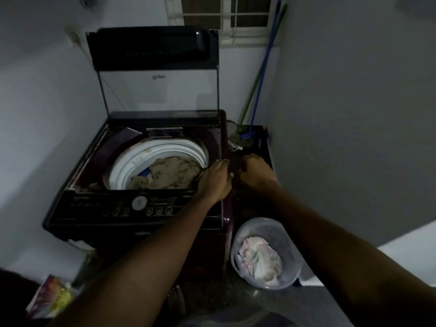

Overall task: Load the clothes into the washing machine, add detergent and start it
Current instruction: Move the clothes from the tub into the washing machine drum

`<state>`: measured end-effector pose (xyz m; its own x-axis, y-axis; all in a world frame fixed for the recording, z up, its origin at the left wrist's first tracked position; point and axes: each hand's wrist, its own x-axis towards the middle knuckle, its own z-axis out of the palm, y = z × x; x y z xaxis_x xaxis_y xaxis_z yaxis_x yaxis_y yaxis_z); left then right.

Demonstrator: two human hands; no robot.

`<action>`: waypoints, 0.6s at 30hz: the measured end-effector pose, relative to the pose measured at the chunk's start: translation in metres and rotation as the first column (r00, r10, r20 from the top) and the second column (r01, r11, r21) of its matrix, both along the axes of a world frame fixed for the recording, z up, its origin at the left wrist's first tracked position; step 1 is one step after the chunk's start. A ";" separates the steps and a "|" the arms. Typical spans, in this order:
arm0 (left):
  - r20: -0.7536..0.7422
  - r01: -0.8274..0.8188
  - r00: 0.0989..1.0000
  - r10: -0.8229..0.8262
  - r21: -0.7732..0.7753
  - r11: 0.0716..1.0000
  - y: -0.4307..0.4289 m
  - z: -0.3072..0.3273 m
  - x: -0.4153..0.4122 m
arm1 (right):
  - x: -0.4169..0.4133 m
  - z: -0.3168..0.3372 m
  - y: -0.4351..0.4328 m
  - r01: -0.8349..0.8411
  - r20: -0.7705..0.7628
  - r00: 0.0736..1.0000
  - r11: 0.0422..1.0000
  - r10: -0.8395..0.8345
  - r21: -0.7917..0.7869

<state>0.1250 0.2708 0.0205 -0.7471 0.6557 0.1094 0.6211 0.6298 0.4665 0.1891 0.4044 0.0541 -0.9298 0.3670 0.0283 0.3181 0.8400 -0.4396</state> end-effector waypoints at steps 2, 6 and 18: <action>-0.031 0.021 0.999 -0.022 -0.032 0.999 0.012 -0.004 0.017 | 0.019 -0.006 0.015 0.024 0.011 1.000 1.000 -0.024 0.000; -0.038 0.110 0.993 -0.113 -0.068 0.992 0.034 -0.018 0.041 | 0.051 -0.025 0.035 0.094 0.030 0.995 0.994 -0.092 -0.063; 0.090 0.287 0.956 -0.278 -0.117 0.951 0.079 -0.072 0.069 | 0.114 -0.097 0.063 0.341 0.093 0.940 0.913 -0.329 -0.222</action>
<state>0.1942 0.3494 -0.0512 -0.5318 0.8461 -0.0353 0.7502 0.4900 0.4439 0.3032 0.4672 -0.0424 -0.7489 0.6477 -0.1401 0.5910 0.5572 -0.5833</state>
